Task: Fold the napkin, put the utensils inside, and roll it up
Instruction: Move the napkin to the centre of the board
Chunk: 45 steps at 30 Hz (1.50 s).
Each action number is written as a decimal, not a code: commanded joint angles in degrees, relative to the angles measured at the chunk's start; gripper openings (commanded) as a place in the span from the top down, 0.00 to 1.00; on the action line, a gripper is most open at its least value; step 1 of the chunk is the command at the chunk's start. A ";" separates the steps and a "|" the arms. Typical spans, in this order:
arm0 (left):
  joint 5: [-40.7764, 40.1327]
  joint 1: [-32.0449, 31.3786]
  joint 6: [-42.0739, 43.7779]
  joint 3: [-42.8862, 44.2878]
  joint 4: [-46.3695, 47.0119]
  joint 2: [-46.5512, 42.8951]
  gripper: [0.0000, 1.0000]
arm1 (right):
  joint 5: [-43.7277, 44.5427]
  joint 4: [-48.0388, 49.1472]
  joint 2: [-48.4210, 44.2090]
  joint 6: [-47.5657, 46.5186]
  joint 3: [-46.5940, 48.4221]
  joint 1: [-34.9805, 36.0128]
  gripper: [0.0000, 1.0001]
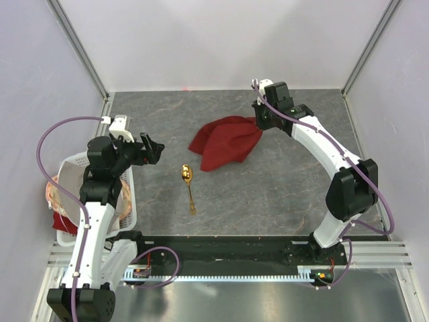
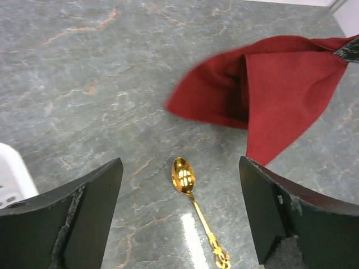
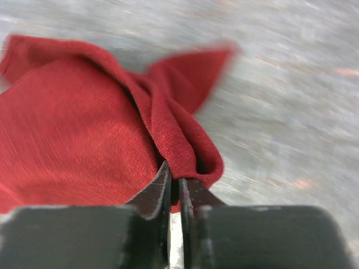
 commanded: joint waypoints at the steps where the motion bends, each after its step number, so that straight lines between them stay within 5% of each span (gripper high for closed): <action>1: 3.79 -2.94 -4.89 0.57 2.10 1.82 0.11 | 15.92 -1.58 0.19 -0.49 -3.21 -1.09 0.76; 3: 3.88 -4.70 -8.23 0.05 2.98 2.71 0.13 | 18.15 -3.50 1.34 0.66 -3.56 -1.36 0.44; 6: 0.90 -9.88 -11.83 -1.71 4.03 4.12 0.14 | 16.15 -4.13 1.61 2.15 -5.31 -1.27 0.33; 10: -6.92 -19.10 -15.44 -5.14 9.21 7.27 0.14 | 14.65 -3.26 -3.03 4.70 -9.79 1.26 0.32; 22: -10.80 -26.94 -15.27 -2.34 19.42 31.00 0.20 | 10.52 1.05 -16.41 15.60 -32.03 9.89 0.32; 31: -12.56 -28.26 -12.98 6.01 21.62 47.87 0.21 | 9.28 1.14 -16.68 17.10 -33.44 9.89 0.34; 45: -8.61 -29.58 -11.92 13.92 21.62 60.18 0.31 | 15.88 0.35 -11.50 18.77 -35.99 7.70 0.36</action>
